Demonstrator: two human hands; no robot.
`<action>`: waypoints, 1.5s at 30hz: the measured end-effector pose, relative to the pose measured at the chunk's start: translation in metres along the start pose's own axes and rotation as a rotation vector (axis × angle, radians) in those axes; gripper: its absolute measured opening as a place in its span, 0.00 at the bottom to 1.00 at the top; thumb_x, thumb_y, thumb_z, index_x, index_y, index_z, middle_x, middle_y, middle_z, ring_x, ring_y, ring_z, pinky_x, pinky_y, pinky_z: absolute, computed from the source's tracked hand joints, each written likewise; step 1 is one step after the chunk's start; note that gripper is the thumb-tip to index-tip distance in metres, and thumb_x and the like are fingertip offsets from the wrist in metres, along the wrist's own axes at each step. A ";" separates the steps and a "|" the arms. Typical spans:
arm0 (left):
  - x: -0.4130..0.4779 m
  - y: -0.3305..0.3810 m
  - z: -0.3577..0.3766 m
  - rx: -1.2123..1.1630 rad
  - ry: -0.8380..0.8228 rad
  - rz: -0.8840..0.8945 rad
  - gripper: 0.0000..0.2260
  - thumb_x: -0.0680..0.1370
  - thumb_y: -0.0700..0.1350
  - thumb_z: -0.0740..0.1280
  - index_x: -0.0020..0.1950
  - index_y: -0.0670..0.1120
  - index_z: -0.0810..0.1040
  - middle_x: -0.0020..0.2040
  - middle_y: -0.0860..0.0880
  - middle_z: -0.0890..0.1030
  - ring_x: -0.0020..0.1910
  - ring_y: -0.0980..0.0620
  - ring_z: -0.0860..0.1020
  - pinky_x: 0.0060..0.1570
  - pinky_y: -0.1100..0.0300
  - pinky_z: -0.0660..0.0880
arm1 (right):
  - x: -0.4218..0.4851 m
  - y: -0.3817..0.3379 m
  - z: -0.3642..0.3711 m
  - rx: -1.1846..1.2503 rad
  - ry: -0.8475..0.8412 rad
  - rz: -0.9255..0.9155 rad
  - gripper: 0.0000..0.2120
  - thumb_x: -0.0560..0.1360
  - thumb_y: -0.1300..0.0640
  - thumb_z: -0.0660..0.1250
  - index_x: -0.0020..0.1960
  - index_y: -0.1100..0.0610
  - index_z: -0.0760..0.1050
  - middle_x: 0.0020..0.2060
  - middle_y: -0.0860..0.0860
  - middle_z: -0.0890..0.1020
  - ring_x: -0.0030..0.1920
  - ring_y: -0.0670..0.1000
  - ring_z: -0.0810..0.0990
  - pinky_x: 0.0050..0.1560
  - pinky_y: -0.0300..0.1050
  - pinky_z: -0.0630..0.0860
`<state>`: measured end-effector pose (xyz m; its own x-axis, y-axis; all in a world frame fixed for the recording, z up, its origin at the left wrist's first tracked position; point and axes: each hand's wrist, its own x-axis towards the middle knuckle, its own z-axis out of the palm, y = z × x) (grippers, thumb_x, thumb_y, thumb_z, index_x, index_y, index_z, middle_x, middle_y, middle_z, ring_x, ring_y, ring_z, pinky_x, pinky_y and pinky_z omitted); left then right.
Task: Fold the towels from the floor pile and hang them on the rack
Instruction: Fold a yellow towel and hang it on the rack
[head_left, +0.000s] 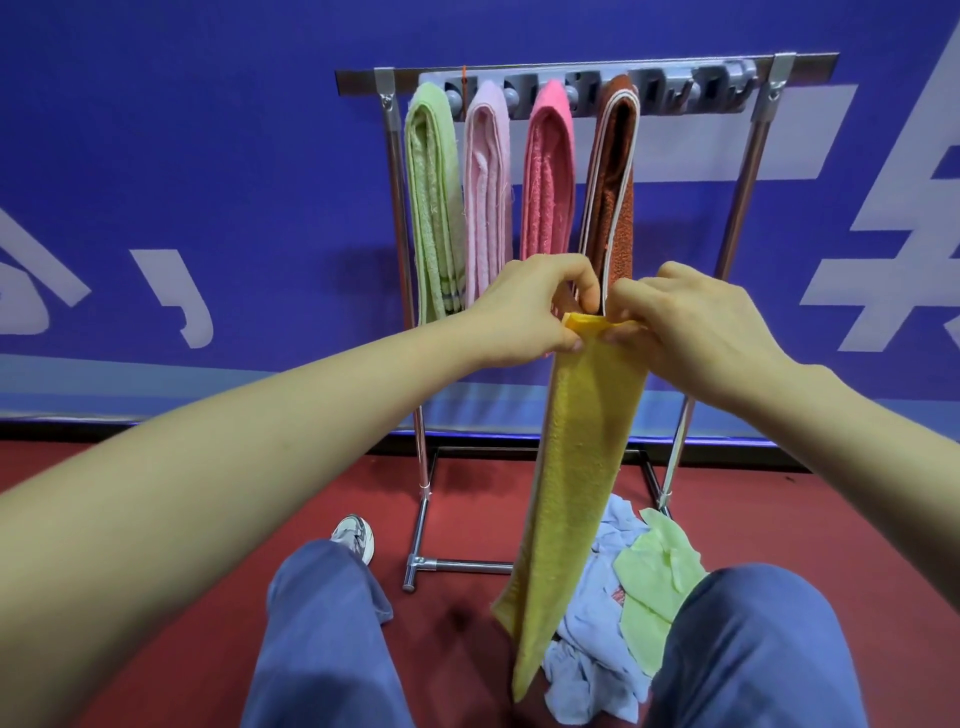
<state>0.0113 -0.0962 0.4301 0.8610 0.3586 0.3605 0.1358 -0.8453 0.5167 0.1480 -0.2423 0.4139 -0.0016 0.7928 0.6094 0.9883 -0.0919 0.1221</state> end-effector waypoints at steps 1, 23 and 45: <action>-0.001 -0.001 0.001 0.013 0.012 0.008 0.15 0.66 0.39 0.79 0.46 0.51 0.78 0.39 0.51 0.82 0.33 0.57 0.76 0.39 0.59 0.78 | 0.001 0.000 0.000 0.006 -0.001 0.018 0.09 0.75 0.49 0.70 0.47 0.53 0.73 0.37 0.47 0.77 0.43 0.53 0.71 0.33 0.45 0.64; -0.019 -0.006 0.023 -0.571 0.026 -0.280 0.17 0.72 0.34 0.76 0.58 0.41 0.76 0.43 0.47 0.82 0.40 0.54 0.79 0.41 0.61 0.77 | 0.019 -0.007 -0.013 -0.022 -0.029 0.172 0.05 0.74 0.54 0.72 0.49 0.53 0.83 0.38 0.47 0.72 0.43 0.58 0.77 0.35 0.47 0.69; -0.051 -0.026 0.077 -0.764 -0.138 -0.473 0.05 0.83 0.40 0.64 0.52 0.40 0.77 0.45 0.40 0.82 0.42 0.47 0.82 0.42 0.56 0.82 | 0.011 -0.007 0.026 0.206 -0.074 0.420 0.27 0.72 0.54 0.74 0.67 0.55 0.69 0.55 0.56 0.72 0.49 0.62 0.76 0.50 0.59 0.76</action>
<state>0.0014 -0.1230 0.3378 0.8557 0.5095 -0.0910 0.1707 -0.1119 0.9790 0.1448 -0.2167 0.3991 0.4081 0.7543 0.5143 0.9108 -0.2979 -0.2858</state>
